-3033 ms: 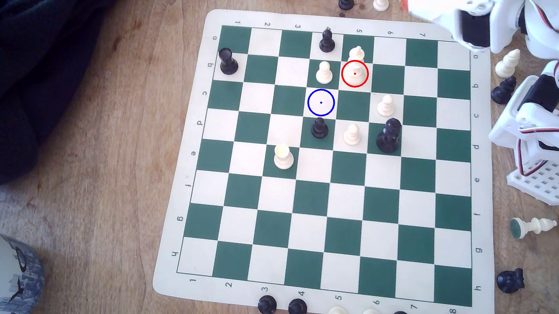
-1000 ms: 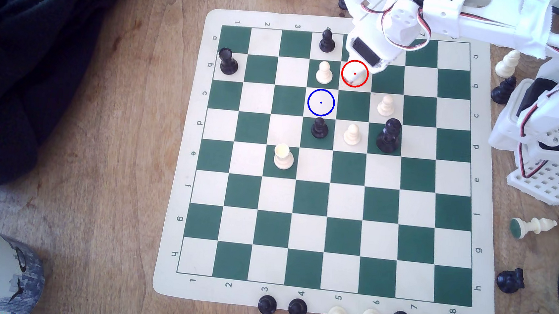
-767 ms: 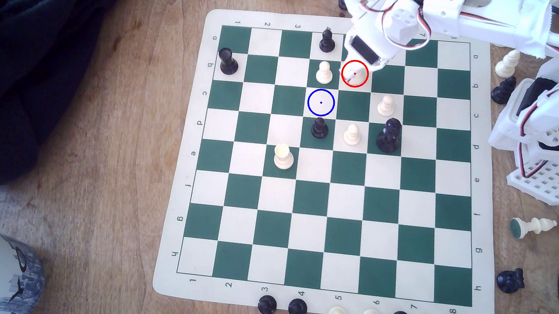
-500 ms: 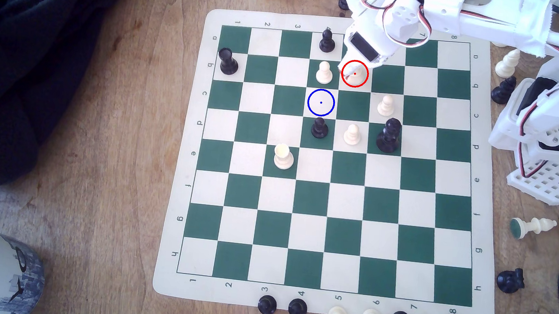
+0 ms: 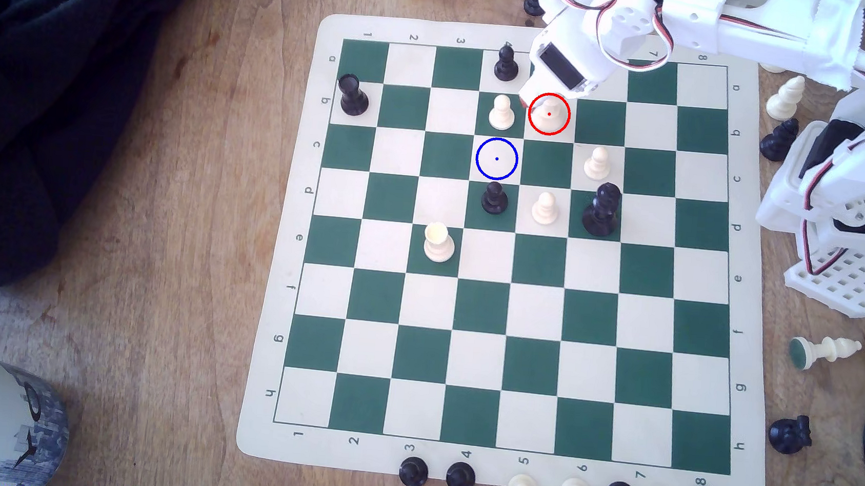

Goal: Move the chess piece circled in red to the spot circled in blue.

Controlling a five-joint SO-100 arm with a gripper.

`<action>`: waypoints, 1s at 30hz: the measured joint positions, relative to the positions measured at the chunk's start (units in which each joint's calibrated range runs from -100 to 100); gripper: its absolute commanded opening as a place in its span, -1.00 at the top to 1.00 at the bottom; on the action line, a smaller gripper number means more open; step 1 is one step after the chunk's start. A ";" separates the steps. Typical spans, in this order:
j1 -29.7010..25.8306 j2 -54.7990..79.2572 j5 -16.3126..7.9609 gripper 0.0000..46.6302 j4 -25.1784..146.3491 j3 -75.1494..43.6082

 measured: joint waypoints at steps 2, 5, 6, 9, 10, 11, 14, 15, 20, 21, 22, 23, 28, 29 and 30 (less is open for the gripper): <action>0.00 0.00 0.00 0.32 0.00 0.00; 0.00 0.00 0.00 0.32 0.00 0.00; 0.00 0.00 0.00 0.32 0.00 0.00; -0.74 0.00 0.00 0.33 0.32 0.00; -0.96 0.00 0.00 0.33 0.48 0.00; -1.03 0.00 0.00 0.33 0.48 0.00; -0.96 0.00 0.00 0.34 0.48 0.00; -0.96 0.00 0.00 0.34 0.48 0.00; -0.96 0.00 0.00 0.43 0.80 0.00; -0.96 0.00 0.00 0.46 0.88 0.00; -0.96 0.00 0.00 0.54 0.96 0.00; -0.96 0.00 0.00 0.56 0.96 0.00; -0.96 0.00 0.00 0.75 0.96 0.00; -0.96 0.00 0.00 0.80 0.96 0.00; -0.96 0.00 0.00 0.87 0.96 0.00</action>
